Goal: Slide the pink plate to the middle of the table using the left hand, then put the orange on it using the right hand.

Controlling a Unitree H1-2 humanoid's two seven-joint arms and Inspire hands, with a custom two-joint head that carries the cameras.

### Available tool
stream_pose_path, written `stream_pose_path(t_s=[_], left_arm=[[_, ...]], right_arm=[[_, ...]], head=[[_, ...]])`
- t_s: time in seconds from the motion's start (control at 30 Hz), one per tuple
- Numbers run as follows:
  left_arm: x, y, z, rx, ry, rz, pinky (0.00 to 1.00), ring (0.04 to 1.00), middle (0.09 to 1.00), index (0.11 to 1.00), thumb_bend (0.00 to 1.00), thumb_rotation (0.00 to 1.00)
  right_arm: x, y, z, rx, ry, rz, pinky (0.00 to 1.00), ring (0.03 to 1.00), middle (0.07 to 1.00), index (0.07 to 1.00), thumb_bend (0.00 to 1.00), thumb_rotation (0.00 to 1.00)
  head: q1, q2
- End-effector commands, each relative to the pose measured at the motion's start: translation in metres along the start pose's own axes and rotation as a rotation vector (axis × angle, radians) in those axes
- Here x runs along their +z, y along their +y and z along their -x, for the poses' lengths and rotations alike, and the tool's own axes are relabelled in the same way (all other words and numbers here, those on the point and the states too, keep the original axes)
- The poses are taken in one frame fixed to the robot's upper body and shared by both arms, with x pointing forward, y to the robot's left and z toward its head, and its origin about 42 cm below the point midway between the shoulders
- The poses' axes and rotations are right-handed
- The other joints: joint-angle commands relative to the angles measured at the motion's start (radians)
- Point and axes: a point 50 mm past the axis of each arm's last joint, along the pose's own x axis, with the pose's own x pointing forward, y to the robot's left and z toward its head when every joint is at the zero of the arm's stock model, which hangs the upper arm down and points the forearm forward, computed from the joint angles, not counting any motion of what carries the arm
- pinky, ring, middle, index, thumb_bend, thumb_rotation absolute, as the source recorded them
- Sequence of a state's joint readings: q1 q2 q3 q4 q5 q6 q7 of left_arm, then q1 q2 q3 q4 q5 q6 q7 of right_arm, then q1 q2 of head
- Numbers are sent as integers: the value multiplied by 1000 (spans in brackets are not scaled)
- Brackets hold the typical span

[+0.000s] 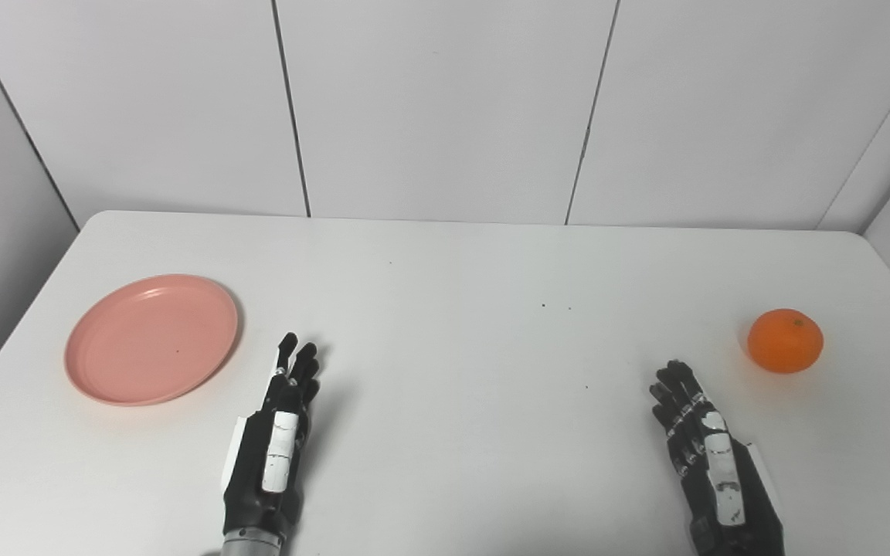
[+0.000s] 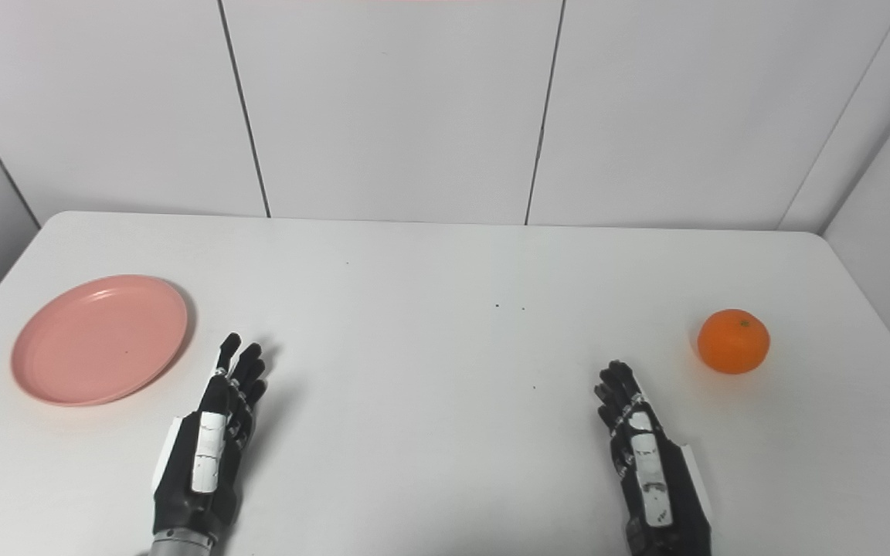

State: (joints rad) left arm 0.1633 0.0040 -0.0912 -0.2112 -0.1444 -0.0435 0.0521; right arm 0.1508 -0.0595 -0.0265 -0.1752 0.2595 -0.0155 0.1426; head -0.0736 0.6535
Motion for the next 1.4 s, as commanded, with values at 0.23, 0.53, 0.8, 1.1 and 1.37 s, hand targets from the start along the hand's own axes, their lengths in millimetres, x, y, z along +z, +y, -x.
stream_pose_path(t_s=[0.23,0.53,0.8,1.1,1.37], left_arm=[[-18,1,43,58,100,33,1000,975,960,991,868,907],[-19,0,42,46,95,36,1000,973,960,985,862,905],[-20,2,33,45,87,35,998,969,955,982,868,901],[-23,1,31,44,89,32,1000,972,956,985,870,905],[-36,-10,43,62,116,46,982,953,946,970,844,890]], right_arm=[[-22,-7,16,-37,98,-28,1000,961,949,931,820,898],[-27,-9,12,-29,97,-33,1000,957,943,932,820,883],[-27,-6,3,-28,100,-35,1000,958,942,930,814,890],[-32,-10,2,-32,89,-30,1000,955,944,935,789,879],[-37,-24,17,-24,97,-35,1000,956,945,935,788,898]], head=[[11,1],[10,-12],[5,-21],[23,-49],[153,-122]])
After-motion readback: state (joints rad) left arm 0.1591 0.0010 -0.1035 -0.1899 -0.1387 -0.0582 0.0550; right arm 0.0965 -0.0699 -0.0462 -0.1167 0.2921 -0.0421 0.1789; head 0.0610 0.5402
